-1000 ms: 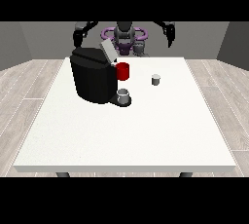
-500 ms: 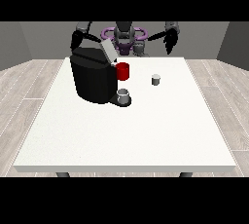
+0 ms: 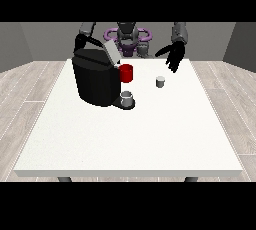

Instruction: Insert the coffee pod into the coffee machine and close the lid

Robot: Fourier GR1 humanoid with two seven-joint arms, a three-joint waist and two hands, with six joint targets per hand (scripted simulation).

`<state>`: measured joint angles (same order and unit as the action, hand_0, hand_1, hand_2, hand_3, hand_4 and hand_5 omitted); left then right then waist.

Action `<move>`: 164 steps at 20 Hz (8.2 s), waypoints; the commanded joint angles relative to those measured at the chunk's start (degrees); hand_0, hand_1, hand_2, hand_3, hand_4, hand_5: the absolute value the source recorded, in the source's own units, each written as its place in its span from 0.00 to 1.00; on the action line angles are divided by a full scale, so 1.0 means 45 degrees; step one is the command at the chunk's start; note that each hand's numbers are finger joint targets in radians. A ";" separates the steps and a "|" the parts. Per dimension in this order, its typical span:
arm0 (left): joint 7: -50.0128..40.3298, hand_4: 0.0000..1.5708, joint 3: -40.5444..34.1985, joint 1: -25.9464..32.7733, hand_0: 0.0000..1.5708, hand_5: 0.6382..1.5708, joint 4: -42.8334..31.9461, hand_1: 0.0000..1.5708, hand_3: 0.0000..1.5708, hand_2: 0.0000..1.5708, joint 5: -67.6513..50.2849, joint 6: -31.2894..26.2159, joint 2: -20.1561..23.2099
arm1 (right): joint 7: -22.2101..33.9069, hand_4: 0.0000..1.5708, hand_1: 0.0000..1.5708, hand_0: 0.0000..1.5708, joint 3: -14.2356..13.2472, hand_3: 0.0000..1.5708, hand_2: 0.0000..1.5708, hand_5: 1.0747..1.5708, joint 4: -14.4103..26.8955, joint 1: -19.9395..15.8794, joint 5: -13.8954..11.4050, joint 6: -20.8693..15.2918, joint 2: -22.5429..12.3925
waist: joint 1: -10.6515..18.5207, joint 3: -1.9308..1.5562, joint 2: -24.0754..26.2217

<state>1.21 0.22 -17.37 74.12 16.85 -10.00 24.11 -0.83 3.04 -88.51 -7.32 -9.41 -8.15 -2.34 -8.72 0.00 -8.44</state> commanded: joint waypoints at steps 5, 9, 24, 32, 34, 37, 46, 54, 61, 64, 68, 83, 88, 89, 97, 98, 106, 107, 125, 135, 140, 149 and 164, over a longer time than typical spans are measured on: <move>0.0662 0.00 -0.0273 -0.1727 0.00 1.00 -0.3074 0.00 0.00 0.00 0.0940 -0.0647 0.0769 | 0.1144 0.00 0.00 0.00 0.0976 0.00 0.00 1.00 -0.0132 -0.0599 -0.0921 -0.0705 0.0502 | -0.0363 0.0009 -0.0998; 0.0724 0.00 0.0246 -0.2152 0.00 1.00 -0.3612 0.00 0.00 0.00 0.2071 0.0065 0.0342 | -0.0016 0.00 0.00 0.00 0.0760 0.00 0.00 1.00 0.0816 -0.0622 0.0137 -0.0661 0.0510 | -0.0145 -0.0001 -0.1178; 0.1399 0.26 0.1704 -0.3429 0.59 1.00 -0.5500 0.59 0.54 0.65 0.5836 0.2869 -0.0596 | -0.0167 0.00 0.00 0.00 -0.0273 0.00 0.00 1.00 0.2803 -0.2005 0.0064 -0.0509 0.0506 | 0.0166 -0.0004 -0.1306; 0.1012 0.24 0.2425 -0.3679 0.48 1.00 -0.6486 0.48 0.51 0.60 0.7062 0.1319 -0.0282 | -0.0915 0.00 0.00 0.00 -0.0702 0.00 0.00 1.00 0.3628 -0.1704 0.0797 0.0266 0.0095 | 0.0142 -0.0007 -0.0642; 0.1706 0.25 0.2097 -0.3861 0.46 1.00 -0.7290 0.46 0.54 0.61 0.7183 0.1624 -0.0228 | -0.0479 0.00 0.00 0.00 -0.0352 0.00 0.00 1.00 0.3473 -0.1717 0.0339 0.0003 0.0239 | 0.0122 0.0000 -0.0802; 0.1496 0.26 0.2260 -0.3979 0.55 1.00 -0.7228 0.55 0.59 0.65 0.7436 0.1221 -0.0835 | -0.0623 0.00 0.00 0.00 -0.0791 0.00 0.00 1.00 0.4241 -0.1954 0.0435 -0.0226 0.0232 | 0.0485 -0.0001 -0.0382; 0.3089 0.31 0.1178 -0.4365 0.91 1.00 -0.6986 0.91 0.86 0.91 0.6146 0.0673 -0.1207 | -0.0817 0.00 0.00 0.00 -0.0643 0.00 0.00 1.00 0.4740 -0.0815 -0.0329 -0.0801 0.0077 | 0.0732 -0.0004 0.0543; 0.1970 0.32 0.0934 -0.6199 0.87 1.00 -0.6645 0.87 0.84 0.88 0.6100 -0.1265 -0.1490 | -0.0550 0.00 0.00 0.00 -0.0821 0.00 0.00 1.00 0.5436 -0.1898 -0.0545 -0.1099 0.0125 | 0.0710 -0.0004 0.0797; 0.2135 0.34 0.0506 -0.5876 0.90 1.00 -0.6701 0.90 0.85 0.89 0.6121 -0.1659 -0.1278 | 0.0622 0.00 0.00 0.00 -0.0504 0.00 0.00 1.00 0.4154 -0.1389 -0.0234 -0.0229 -0.0039 | 0.0168 0.0002 0.1490; 0.1201 0.38 0.0181 -0.7559 0.89 1.00 -0.6423 0.89 0.85 0.89 0.5735 -0.3078 -0.1065 | -0.0655 0.00 0.00 0.00 -0.0813 0.00 0.00 1.00 0.4770 -0.1266 0.0223 0.0183 -0.0140 | -0.0026 -0.0007 0.1496; 0.1435 0.33 -0.0726 -0.8497 0.88 1.00 -0.6682 0.88 0.88 0.89 0.5200 -0.3194 -0.0706 | -0.0698 0.00 0.00 0.00 -0.0408 0.00 0.00 1.00 0.4182 -0.1613 -0.0113 -0.0120 0.0186 | -0.0618 -0.0001 0.0833; 0.0220 0.30 -0.1412 -1.1137 0.78 1.00 -0.7149 0.78 0.79 0.82 0.5415 -0.3124 -0.0107 | 0.0409 0.11 0.00 0.00 -0.1577 0.00 0.00 1.00 0.3483 -0.3750 0.0309 -0.0086 -0.0767 | -0.1485 -0.0004 -0.0690; 0.0422 0.31 -0.1682 -1.1768 0.80 1.00 -0.7434 0.80 0.79 0.83 0.5306 -0.3216 0.0187 | -0.0364 0.00 0.00 0.00 -0.1644 0.00 0.00 1.00 0.3645 -0.3924 0.0379 -0.0041 -0.0766 | -0.1639 -0.0006 -0.1727; 0.0312 0.31 -0.1679 -1.1995 0.78 1.00 -0.7857 0.78 0.79 0.82 0.5399 -0.3401 0.0332 | 0.0853 0.04 0.00 0.00 -0.0987 0.00 0.00 1.00 0.3055 -0.4021 -0.0140 -0.0572 -0.0203 | -0.2095 0.0000 -0.1447; 0.0837 0.28 -0.1578 -1.1825 0.79 1.00 -0.7980 0.79 0.79 0.82 0.5540 -0.3409 0.0431 | -0.0026 0.10 0.00 0.00 -0.1226 0.00 0.00 1.00 0.3401 -0.3637 -0.0090 -0.0598 -0.0312 | -0.1729 -0.0004 -0.1775; -0.0003 0.28 -0.1470 -1.2056 0.80 1.00 -0.7962 0.80 0.78 0.82 0.5556 -0.3339 -0.0317 | 0.0084 0.12 0.00 0.00 -0.1399 0.00 0.00 1.00 0.3883 -0.3931 0.0104 -0.0383 -0.0400 | -0.1672 -0.0008 -0.1758; 0.0356 0.27 -0.1591 -1.2147 0.76 1.00 -0.8308 0.76 0.76 0.79 0.5733 -0.2839 -0.0130 | 0.0331 0.11 0.00 0.00 -0.1227 0.00 0.00 1.00 0.3317 -0.4187 -0.0122 -0.0603 -0.0372 | -0.2099 -0.0003 -0.1923; 0.1006 0.27 -0.1628 -1.2149 0.76 1.00 -0.8222 0.76 0.76 0.80 0.5652 -0.3158 0.0317 | 0.0277 0.06 0.00 0.00 -0.1466 0.00 0.00 1.00 0.3437 -0.4182 0.0097 -0.0463 -0.0515 | -0.1896 -0.0003 -0.2091; 0.0896 0.11 -0.1597 -1.2872 0.81 1.00 -0.8259 0.81 0.75 0.81 0.6230 -0.2140 0.0445 | -0.0159 0.00 0.00 0.00 -0.1244 0.00 0.00 1.00 0.3675 -0.4171 -0.0106 -0.0690 -0.0214 | -0.2128 -0.0008 -0.2422; 0.1856 0.00 -0.0673 -1.1860 0.72 1.00 -0.8461 0.72 0.64 0.73 0.7303 -0.1490 0.0434 | 0.0601 0.00 0.00 0.00 -0.1196 0.00 0.00 1.00 0.3461 -0.4212 -0.0291 -0.0905 -0.0231 | -0.1875 0.0000 -0.2388; 0.1858 0.00 -0.1295 -1.2327 0.71 1.00 -0.8605 0.71 0.62 0.71 0.7038 -0.0950 0.0582 | 0.0716 0.00 0.00 0.00 -0.1376 0.00 0.00 1.00 0.3144 -0.4773 0.0067 -0.0412 -0.0554 | -0.2243 -0.0001 -0.2704; 0.2908 0.00 -0.1362 -1.2254 0.78 1.00 -0.8525 0.78 0.62 0.77 0.7055 -0.0777 0.0823 | 0.0662 0.00 0.00 0.00 -0.1136 0.00 0.00 1.00 0.3172 -0.4433 -0.0427 -0.0936 -0.0333 | -0.2084 0.0000 -0.2704; 0.3317 0.00 -0.0913 -1.2173 0.00 1.00 -0.8246 0.00 0.32 0.40 0.8046 0.0177 0.1158 | 0.0525 0.09 0.00 0.00 -0.1389 0.00 0.00 1.00 0.3385 -0.4504 -0.0441 -0.0906 -0.0624 | -0.1990 -0.0002 -0.3090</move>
<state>15.92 -3.91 -74.84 37.75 52.06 -12.51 29.85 1.39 -3.26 -73.40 -29.17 -11.23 -12.31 -4.97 -18.20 -0.32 -23.02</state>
